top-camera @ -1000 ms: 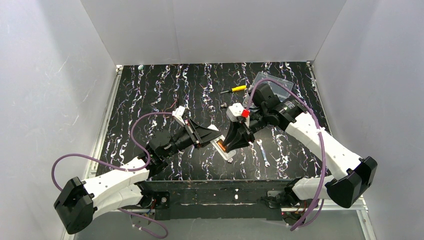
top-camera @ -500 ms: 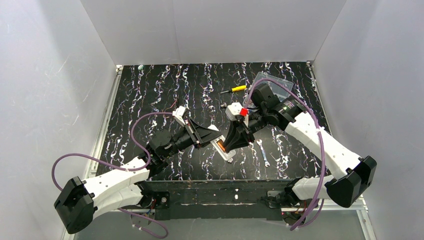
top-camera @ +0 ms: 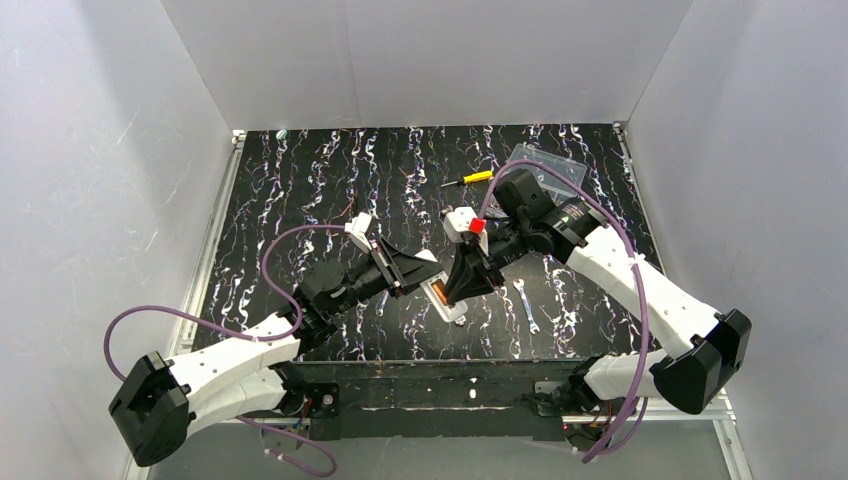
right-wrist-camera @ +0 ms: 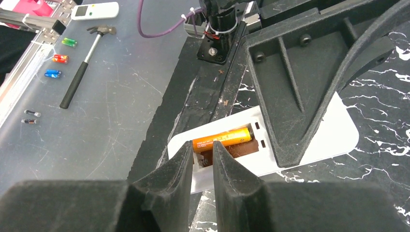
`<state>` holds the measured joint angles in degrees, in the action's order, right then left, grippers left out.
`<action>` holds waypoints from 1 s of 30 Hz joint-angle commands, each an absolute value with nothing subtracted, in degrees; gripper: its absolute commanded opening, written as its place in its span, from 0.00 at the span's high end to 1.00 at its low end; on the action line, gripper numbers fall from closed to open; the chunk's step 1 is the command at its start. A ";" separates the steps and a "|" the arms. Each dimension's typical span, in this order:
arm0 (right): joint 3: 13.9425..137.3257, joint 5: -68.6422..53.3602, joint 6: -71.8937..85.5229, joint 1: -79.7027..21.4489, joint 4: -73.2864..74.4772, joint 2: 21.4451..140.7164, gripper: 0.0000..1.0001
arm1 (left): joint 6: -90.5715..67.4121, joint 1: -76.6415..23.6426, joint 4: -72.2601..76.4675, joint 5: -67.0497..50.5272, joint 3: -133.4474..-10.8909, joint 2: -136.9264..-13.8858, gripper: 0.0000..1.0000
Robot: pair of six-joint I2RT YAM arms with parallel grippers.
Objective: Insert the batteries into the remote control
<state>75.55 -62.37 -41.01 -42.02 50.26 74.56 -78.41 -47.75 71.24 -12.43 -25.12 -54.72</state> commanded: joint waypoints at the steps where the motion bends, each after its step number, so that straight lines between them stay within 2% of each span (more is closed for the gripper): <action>1: 73.37 -58.45 -38.33 -43.12 45.68 73.28 0.73 | -79.28 -48.02 79.03 -10.66 -27.56 -53.34 1.00; 14: 67.73 -52.57 -29.55 -44.00 35.23 68.18 0.74 | -76.82 -48.03 72.19 -3.95 -24.72 -48.11 1.00; 30: 67.09 -47.96 -28.00 -44.64 32.17 69.09 0.75 | -77.26 -48.12 72.99 -4.67 -25.10 -49.27 1.00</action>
<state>67.33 -50.52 -28.40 -44.40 33.85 68.66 -76.55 -47.75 65.98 -3.99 -23.83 -50.48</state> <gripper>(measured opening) 0.250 0.257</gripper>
